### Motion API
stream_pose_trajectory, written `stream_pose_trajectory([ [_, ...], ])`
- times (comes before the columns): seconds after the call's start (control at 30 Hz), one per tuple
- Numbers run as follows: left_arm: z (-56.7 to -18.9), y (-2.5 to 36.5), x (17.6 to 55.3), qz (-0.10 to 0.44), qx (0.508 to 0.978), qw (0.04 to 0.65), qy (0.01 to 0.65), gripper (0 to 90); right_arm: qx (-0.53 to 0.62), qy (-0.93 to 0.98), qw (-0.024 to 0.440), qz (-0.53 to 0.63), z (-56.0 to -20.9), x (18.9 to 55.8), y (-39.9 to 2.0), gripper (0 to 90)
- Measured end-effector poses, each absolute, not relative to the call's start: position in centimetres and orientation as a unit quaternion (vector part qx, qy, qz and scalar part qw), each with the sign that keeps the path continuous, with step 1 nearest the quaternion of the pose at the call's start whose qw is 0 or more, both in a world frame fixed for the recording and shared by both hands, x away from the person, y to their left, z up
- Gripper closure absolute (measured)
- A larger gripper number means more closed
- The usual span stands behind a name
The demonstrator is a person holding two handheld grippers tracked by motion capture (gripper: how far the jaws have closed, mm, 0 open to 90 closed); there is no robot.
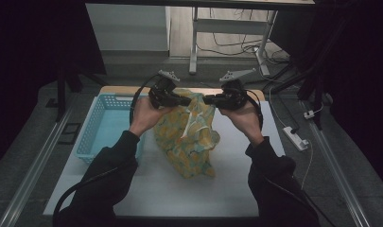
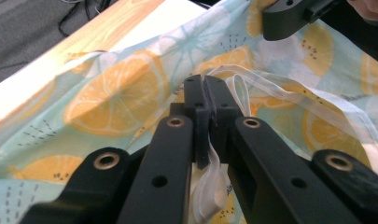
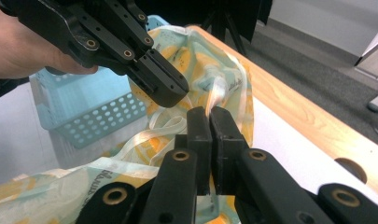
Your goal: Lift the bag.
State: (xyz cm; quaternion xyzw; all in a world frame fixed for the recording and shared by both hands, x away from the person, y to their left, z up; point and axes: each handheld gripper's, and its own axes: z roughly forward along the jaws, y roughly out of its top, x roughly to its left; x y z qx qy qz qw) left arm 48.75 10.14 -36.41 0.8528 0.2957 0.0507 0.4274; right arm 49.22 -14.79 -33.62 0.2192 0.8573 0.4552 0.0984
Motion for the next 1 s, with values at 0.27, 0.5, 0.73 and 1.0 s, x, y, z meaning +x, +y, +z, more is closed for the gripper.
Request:
stream_pose_trajectory([
  [0.27,-37.2,10.0,48.9,0.045,0.851,0.431,0.297,83.2,0.227,0.858,0.095,0.452,-34.5,49.3,-14.9,83.5],
  [0.5,-36.7,10.2,48.3,0.053,0.850,0.434,0.293,70.4,0.230,0.852,0.100,0.459,-33.9,49.1,-15.2,74.9],
  [0.73,-36.3,10.6,47.5,0.060,0.848,0.437,0.294,59.9,0.231,0.851,0.102,0.461,-33.6,48.7,-15.2,67.0],
  [1.0,-36.1,11.3,46.3,0.062,0.848,0.438,0.291,45.5,0.229,0.849,0.103,0.464,-33.1,48.2,-15.4,59.4],
])
